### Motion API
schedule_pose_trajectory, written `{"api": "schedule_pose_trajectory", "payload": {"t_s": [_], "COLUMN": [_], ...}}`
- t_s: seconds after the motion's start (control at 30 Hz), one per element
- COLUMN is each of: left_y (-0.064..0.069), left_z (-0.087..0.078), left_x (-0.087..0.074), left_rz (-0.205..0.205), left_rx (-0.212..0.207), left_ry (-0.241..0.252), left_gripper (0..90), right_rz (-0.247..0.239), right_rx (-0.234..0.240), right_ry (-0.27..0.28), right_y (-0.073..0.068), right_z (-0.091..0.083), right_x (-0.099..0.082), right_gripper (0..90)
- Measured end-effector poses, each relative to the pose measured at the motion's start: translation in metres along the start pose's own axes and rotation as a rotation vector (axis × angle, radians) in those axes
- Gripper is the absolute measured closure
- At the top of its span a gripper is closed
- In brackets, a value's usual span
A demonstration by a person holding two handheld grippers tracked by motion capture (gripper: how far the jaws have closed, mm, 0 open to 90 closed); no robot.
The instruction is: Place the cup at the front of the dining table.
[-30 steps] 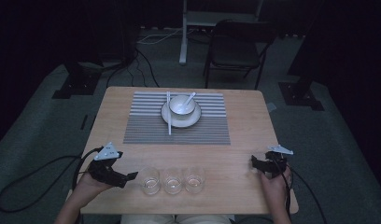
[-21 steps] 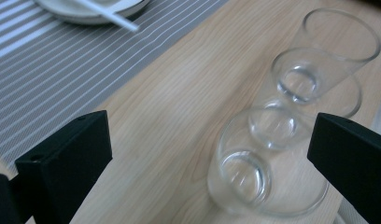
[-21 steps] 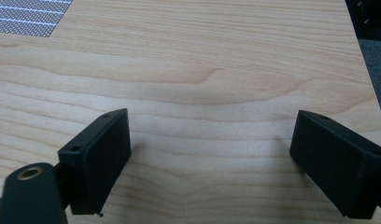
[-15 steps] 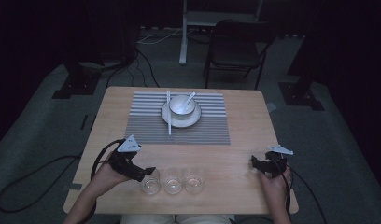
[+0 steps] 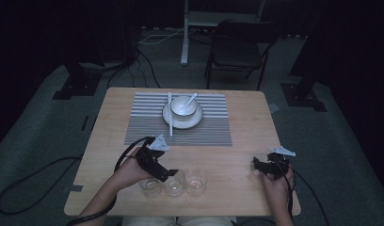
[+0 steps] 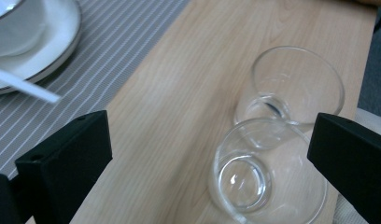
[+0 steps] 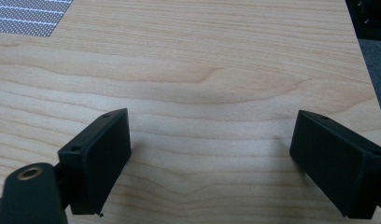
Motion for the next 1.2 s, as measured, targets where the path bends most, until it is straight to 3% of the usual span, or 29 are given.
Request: {"api": "schedule_pose_trajectory", "payload": {"t_s": [0.5,0.7,0.8,1.03,1.13,1.2], "left_y": [0.032,0.038,0.043,0.049,0.052,0.053], "left_z": [0.042,0.054,0.061,0.068,0.072,0.075], "left_x": [0.030,0.037,0.040,0.044,0.046,0.047], "left_rz": [0.122,0.150,0.171,0.198,0.225,0.238], "left_rx": [-0.112,-0.129,-0.119,-0.122,-0.144,-0.135], "left_ry": [-0.101,-0.133,-0.165,-0.197,-0.213,-0.233], "left_gripper": [0.9,0.9,0.9,1.0,1.0,1.0], "right_rz": [0.001,0.001,0.001,0.000,-0.001,-0.001], "right_rx": [0.000,0.000,0.002,0.002,0.001,0.001], "right_ry": [0.000,0.000,0.000,0.000,0.000,0.000], "right_y": [0.000,0.000,0.000,0.000,0.000,0.000], "right_z": [0.000,0.000,0.000,0.000,0.000,0.000], "right_x": [0.000,0.000,0.000,0.000,0.000,0.000], "right_gripper": [11.8,11.8,11.8,11.8,11.8,11.8]}}
Point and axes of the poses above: each handheld gripper's, and its own axes: z roughly forward along the jaws, x roughly out of its top, y roughly to its right, the point moved 4 cm from there along z, roughly forward along the jaws, and after that the axes turned 7 degrees about z, right-handed, at the moved point
